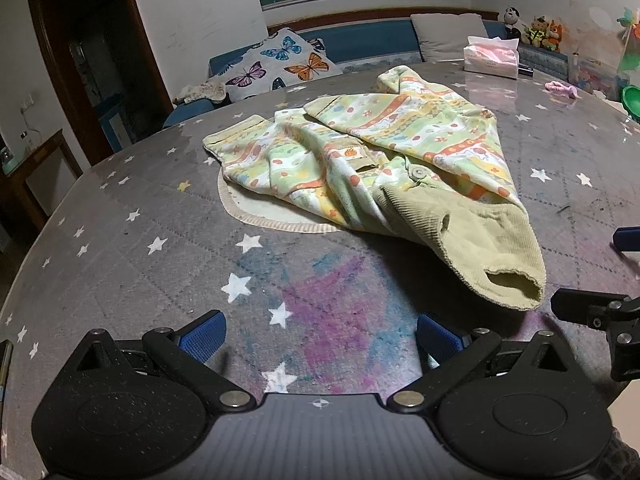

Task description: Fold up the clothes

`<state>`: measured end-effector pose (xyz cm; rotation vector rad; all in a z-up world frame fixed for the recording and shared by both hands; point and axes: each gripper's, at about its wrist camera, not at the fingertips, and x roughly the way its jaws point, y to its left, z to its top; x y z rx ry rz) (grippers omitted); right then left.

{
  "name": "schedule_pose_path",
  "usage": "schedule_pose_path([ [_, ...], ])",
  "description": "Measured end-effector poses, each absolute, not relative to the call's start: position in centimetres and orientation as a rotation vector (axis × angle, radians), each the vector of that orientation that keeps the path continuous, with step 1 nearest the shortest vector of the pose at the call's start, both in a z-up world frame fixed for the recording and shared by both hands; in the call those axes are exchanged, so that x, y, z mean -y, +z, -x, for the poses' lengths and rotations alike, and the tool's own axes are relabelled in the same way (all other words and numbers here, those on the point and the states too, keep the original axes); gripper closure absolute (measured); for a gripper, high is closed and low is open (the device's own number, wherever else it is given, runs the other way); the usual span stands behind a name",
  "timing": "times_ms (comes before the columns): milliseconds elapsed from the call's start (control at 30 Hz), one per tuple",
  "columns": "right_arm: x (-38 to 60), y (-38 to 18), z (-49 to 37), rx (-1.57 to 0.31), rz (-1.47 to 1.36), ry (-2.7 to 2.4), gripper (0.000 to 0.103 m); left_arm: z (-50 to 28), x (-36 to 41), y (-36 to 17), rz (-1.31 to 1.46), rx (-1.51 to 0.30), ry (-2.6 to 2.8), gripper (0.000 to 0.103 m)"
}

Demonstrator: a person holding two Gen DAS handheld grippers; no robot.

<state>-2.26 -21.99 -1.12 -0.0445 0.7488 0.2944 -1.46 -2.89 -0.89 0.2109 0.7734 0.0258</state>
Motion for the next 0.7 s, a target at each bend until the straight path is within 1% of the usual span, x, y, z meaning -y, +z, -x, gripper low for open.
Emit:
schedule_pose_path([
  [467, 21.9, -1.0, 2.0, -0.747, 0.045, 0.292, 0.0, 1.1, 3.0, -0.8, -0.213, -0.772, 0.025, 0.0],
  [700, 22.1, -0.3, 1.4, -0.73, 0.047, 0.283, 0.0, 0.6, 2.4, 0.1, -0.205, -0.753, 0.039, 0.0],
])
